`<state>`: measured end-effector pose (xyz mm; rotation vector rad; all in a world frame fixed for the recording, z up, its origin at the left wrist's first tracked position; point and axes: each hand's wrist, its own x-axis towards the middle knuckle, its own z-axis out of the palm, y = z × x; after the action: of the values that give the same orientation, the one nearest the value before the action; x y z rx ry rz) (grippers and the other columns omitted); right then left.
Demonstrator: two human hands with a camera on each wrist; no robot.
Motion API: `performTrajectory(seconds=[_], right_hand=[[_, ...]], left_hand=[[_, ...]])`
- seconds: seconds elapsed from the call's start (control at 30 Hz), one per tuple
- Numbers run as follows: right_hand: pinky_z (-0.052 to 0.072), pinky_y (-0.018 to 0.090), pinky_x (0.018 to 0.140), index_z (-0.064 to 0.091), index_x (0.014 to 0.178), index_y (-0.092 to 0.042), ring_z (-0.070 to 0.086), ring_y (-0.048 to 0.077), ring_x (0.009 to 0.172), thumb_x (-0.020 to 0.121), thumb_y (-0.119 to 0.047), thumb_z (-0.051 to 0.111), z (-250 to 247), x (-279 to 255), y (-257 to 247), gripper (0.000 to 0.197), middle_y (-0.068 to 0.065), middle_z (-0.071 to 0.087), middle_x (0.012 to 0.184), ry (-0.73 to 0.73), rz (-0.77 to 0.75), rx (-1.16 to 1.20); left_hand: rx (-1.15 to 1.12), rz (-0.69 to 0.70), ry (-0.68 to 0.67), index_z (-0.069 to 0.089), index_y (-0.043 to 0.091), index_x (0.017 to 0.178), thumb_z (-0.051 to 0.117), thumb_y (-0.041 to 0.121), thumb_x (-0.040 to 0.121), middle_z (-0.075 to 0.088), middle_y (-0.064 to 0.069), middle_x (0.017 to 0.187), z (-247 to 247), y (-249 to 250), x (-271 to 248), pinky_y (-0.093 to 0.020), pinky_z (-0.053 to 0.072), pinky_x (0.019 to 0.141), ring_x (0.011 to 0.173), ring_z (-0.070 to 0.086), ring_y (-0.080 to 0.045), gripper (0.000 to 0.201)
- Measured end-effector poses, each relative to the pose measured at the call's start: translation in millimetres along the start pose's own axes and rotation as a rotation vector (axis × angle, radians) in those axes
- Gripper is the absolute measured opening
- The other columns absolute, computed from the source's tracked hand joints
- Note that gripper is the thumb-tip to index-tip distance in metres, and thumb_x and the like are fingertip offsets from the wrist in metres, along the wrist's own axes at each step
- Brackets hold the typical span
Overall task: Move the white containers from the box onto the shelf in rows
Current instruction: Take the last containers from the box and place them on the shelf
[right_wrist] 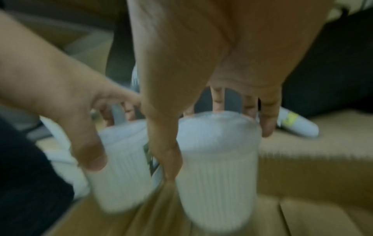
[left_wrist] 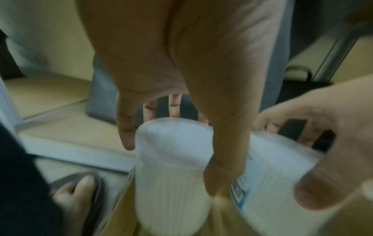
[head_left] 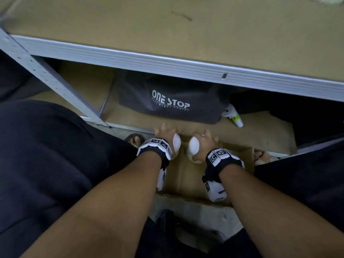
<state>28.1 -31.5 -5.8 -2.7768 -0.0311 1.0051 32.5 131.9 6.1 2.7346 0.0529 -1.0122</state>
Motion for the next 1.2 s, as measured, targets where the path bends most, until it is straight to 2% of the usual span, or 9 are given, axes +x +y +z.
performTrajectory(seconds=[0.07,0.2,0.37,0.53,0.67,0.77,0.9,1.07,1.2], right_hand=[[0.047,0.05,0.095,0.04,0.132,-0.038,0.031,0.043,0.126,0.063,-0.032,0.08,-21,-12,0,0.079,0.004,0.02,0.14,-0.003,-0.011,0.0],[0.048,0.047,0.091,0.038,0.133,-0.038,0.034,0.044,0.125,0.06,-0.039,0.081,-63,-38,-2,0.084,0.006,0.021,0.136,0.051,-0.048,-0.046],[0.05,0.05,0.093,0.036,0.134,-0.043,0.031,0.041,0.127,0.055,-0.043,0.081,-113,-78,-9,0.091,0.003,0.024,0.133,0.13,-0.094,-0.014],[0.051,0.043,0.078,0.038,0.137,-0.038,0.032,0.031,0.121,0.061,-0.041,0.081,-158,-131,-17,0.088,-0.002,0.032,0.122,0.202,-0.146,0.019],[0.047,0.04,0.098,0.044,0.134,-0.039,0.04,0.025,0.127,0.053,-0.043,0.08,-189,-172,-18,0.089,-0.006,0.043,0.134,0.307,-0.269,0.085],[0.044,0.035,0.101,0.051,0.127,-0.04,0.044,0.018,0.126,0.051,-0.044,0.081,-210,-201,-17,0.082,-0.01,0.049,0.132,0.436,-0.35,0.149],[0.035,0.021,0.088,0.056,0.123,-0.038,0.047,0.006,0.115,0.059,-0.037,0.083,-236,-230,-15,0.069,-0.014,0.05,0.127,0.588,-0.438,0.212],[0.034,0.021,0.087,0.064,0.108,-0.035,0.049,0.007,0.11,0.063,-0.033,0.084,-256,-232,-12,0.049,-0.01,0.053,0.118,0.762,-0.466,0.331],[0.037,0.022,0.087,0.068,0.099,-0.028,0.053,0.011,0.108,0.063,-0.028,0.085,-264,-207,-7,0.04,-0.007,0.057,0.111,0.841,-0.438,0.453]], left_hand=[[0.001,0.015,0.001,0.027,0.034,0.14,0.078,0.023,0.06,0.018,-0.008,0.146,-14,4,-11,-0.059,0.042,0.097,0.135,0.021,-0.042,0.095],[0.057,0.079,0.094,0.034,0.033,0.135,0.082,0.034,0.054,0.027,-0.006,0.134,-49,19,-37,-0.053,0.049,0.089,0.125,0.031,-0.038,0.094],[-0.009,0.175,0.169,0.035,0.033,0.135,0.082,0.035,0.056,0.026,-0.004,0.132,-91,34,-74,-0.049,0.048,0.093,0.126,0.027,-0.036,0.092],[-0.019,0.246,0.228,0.035,0.038,0.131,0.079,0.039,0.058,0.031,-0.002,0.123,-126,38,-121,-0.045,0.048,0.088,0.119,0.031,-0.028,0.086],[-0.042,0.324,0.277,0.034,0.039,0.134,0.078,0.041,0.059,0.035,0.003,0.114,-154,36,-160,-0.038,0.047,0.082,0.116,0.032,-0.024,0.087],[-0.117,0.384,0.381,0.038,0.041,0.132,0.077,0.045,0.057,0.042,0.004,0.124,-175,35,-187,-0.038,0.046,0.092,0.122,0.036,-0.021,0.085],[-0.182,0.489,0.539,0.045,0.039,0.127,0.076,0.046,0.056,0.049,0.008,0.129,-201,40,-211,-0.035,0.041,0.101,0.121,0.043,-0.019,0.078],[-0.245,0.505,0.725,0.052,0.039,0.121,0.075,0.044,0.06,0.051,0.011,0.127,-223,54,-211,-0.026,0.033,0.091,0.119,0.04,-0.017,0.065],[-0.365,0.489,0.826,0.061,0.035,0.109,0.076,0.038,0.065,0.055,0.01,0.121,-224,69,-190,-0.02,0.028,0.09,0.117,0.044,-0.016,0.047]])
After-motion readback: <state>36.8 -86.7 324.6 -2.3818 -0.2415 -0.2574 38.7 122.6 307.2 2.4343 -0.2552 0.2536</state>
